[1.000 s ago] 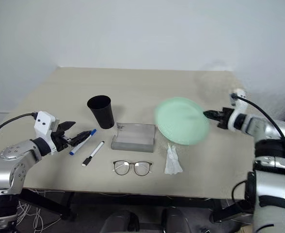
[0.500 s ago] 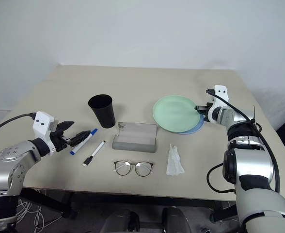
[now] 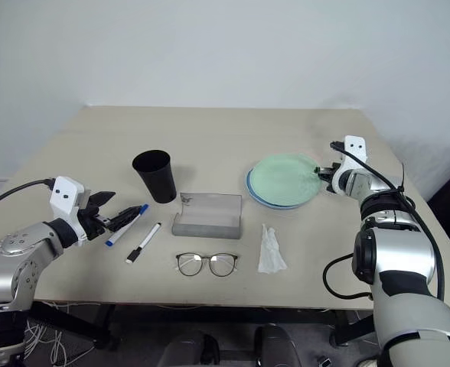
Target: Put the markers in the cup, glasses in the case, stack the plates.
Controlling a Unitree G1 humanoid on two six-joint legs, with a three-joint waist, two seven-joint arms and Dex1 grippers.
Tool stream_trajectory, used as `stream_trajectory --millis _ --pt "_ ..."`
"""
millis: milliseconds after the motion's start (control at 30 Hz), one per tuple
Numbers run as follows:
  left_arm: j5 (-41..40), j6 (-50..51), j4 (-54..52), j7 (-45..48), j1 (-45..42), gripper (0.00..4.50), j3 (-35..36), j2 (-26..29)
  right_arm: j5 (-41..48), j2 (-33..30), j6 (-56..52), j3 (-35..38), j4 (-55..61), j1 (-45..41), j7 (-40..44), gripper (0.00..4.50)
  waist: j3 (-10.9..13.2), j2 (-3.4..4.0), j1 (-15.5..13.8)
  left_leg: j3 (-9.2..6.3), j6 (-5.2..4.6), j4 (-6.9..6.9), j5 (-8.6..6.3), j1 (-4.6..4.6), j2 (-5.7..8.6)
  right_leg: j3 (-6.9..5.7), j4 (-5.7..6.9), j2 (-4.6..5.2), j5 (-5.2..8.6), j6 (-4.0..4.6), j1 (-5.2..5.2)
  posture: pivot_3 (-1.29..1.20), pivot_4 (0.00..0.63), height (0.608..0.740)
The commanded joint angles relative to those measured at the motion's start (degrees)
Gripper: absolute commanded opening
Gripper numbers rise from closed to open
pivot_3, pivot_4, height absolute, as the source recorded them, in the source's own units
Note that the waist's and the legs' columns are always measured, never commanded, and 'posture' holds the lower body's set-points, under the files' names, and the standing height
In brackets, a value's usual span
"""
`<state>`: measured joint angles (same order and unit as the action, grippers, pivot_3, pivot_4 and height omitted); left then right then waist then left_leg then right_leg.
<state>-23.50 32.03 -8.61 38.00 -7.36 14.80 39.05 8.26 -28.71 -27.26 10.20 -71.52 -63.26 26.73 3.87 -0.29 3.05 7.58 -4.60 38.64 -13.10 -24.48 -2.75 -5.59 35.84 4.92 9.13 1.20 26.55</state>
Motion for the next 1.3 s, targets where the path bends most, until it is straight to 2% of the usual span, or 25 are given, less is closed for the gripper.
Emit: stream_trajectory --millis 33,167,267,333,367,433,533,700,967,1300 --pt "-0.4 -0.6 -1.2 0.3 -1.5 4.44 1.2 0.9 -0.8 -1.1 0.5 -0.6 2.0 -3.5 2.5 2.04 0.0 0.02 0.0 0.0 0.0 0.0 0.0 0.0 -0.01 0.0 0.0 0.0 0.0 0.0 0.0 0.0 0.0 0.727" --pt "-0.2 -0.9 -0.7 0.3 -2.0 4.44 1.0 0.9 -1.7 -2.1 0.2 -2.5 4.3 -4.7 9.1 3.46 0.0 0.06 0.0 0.01 0.01 0.02 0.01 0.0 -0.01 0.0 0.01 0.0 -0.03 0.02 0.0 0.0 0.0 0.727" --pt "-0.1 -1.1 -0.5 0.3 -2.0 4.44 0.9 0.8 -2.6 -3.5 -0.6 -7.0 10.7 -3.2 21.5 4.47 0.0 0.1 -0.1 0.0 0.0 0.03 0.01 -0.01 0.0 0.0 0.0 0.0 -0.03 0.02 0.0 0.0 0.0 0.727" --pt "0.0 -1.2 -0.4 0.3 -2.0 4.44 0.9 0.7 -2.3 -4.9 -3.6 -10.7 17.8 -0.5 30.3 4.47 0.0 0.11 -0.1 -0.01 -0.02 0.03 0.0 -0.01 0.01 0.0 0.0 0.0 -0.04 0.01 0.0 0.0 0.0 0.727" --pt "0.0 -1.2 -0.3 0.3 -2.0 4.44 0.9 0.7 -0.8 -6.7 -7.2 -13.4 26.0 2.9 36.3 4.47 0.0 0.1 -0.3 -0.02 -0.02 0.04 0.0 -0.02 0.0 -0.01 -0.02 0.0 -0.04 0.01 0.0 0.0 0.0 0.727" --pt "0.0 -1.3 -0.2 0.3 -2.0 4.44 1.0 0.7 1.6 -9.4 -12.8 -16.4 38.4 8.1 43.0 4.47 0.0 0.08 -0.6 -0.12 -0.02 0.07 -0.01 -0.03 0.0 -0.04 -0.02 0.01 -0.04 0.01 -0.02 0.0 0.0 0.727" --pt "0.1 -1.6 0.1 0.4 -2.0 4.44 0.9 0.6 4.8 -14.2 -18.8 -19.4 54.9 16.2 48.5 4.47 0.0 0.09 -0.7 -0.17 -0.02 0.08 -0.04 -0.06 0.0 -0.06 -0.01 0.04 -0.03 0.02 0.0 0.0 0.0 0.727" --pt "0.3 -1.8 0.6 0.4 -2.6 4.44 0.3 0.3 7.9 -17.9 -27.0 -23.3 66.4 21.3 51.4 4.47 0.0 0.13 -0.5 -0.13 -0.04 0.13 -0.04 -0.07 -0.04 -0.11 -0.05 0.08 -0.03 0.21 0.07 0.0 0.0 0.727" --pt "0.3 -2.1 1.1 0.6 -3.0 4.44 -0.1 0.3 6.2 -14.8 -27.0 -28.2 69.1 24.4 44.9 4.47 0.0 0.08 -0.6 -0.14 -0.03 0.17 -0.04 -0.06 -0.19 -0.59 -0.11 0.25 -0.14 0.41 0.04 0.0 0.0 0.727" --pt "0.2 -1.9 0.5 0.5 -2.4 4.44 0.4 0.4 2.2 -8.9 -21.2 -32.6 64.6 27.2 38.0 4.47 0.0 0.03 -1.0 -0.14 -0.02 0.19 -0.03 -0.09 -0.17 -0.85 -0.11 0.4 -0.15 0.4 0.03 0.0 0.0 0.727"
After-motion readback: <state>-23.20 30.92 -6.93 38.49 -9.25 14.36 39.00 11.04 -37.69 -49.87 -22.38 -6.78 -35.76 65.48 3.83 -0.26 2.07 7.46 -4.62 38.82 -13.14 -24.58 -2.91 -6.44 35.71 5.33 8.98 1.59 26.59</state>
